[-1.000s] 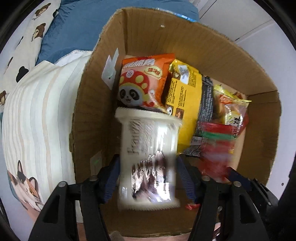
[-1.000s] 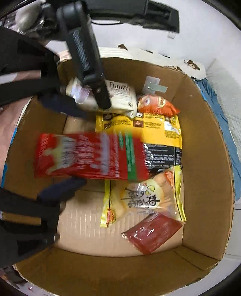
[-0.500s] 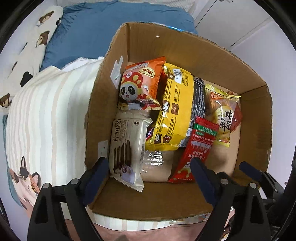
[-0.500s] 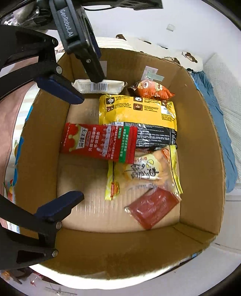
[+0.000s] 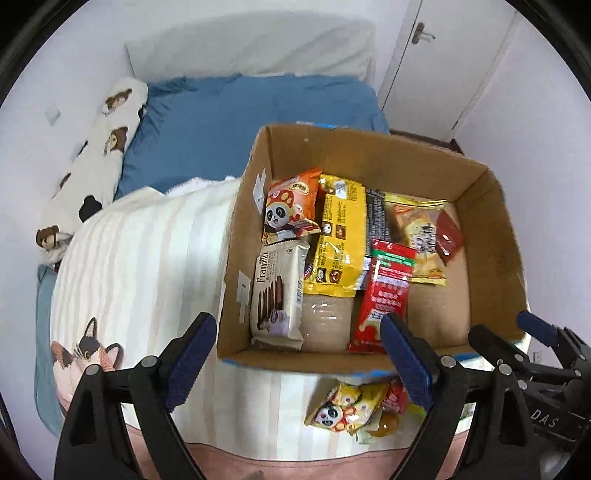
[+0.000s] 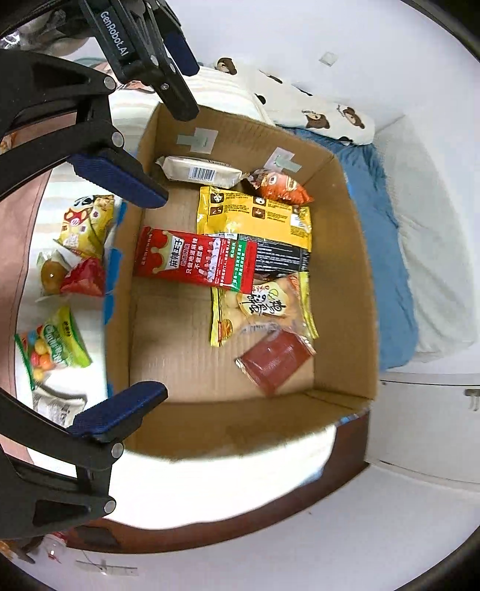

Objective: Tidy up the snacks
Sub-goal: 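Open both tools to release the packs into the box and withdraw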

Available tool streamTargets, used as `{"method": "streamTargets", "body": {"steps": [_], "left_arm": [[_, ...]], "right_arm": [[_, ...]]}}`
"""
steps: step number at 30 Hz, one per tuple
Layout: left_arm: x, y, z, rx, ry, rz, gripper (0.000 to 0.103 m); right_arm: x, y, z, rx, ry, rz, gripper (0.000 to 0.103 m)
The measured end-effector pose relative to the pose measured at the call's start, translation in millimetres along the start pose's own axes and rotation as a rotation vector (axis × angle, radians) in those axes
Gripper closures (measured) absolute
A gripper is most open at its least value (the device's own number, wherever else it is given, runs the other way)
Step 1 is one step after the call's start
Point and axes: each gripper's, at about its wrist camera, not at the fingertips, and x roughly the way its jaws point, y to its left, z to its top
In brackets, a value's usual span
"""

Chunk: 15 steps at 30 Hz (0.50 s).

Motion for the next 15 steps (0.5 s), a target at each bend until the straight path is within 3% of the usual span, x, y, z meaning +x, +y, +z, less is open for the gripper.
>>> {"method": "streamTargets", "body": {"steps": [10,15], "left_arm": [[-57.7,-9.3,-38.6,0.027,-0.111,-0.028,0.012],[-69.4,-9.5,-62.7,0.006,-0.11,-0.052,0.012]], "right_arm": [[-72.9,8.1,-36.8,-0.026,-0.123,0.031,0.006],[-85.4,2.6,-59.0,-0.007,-0.11,0.074,0.006]]}}
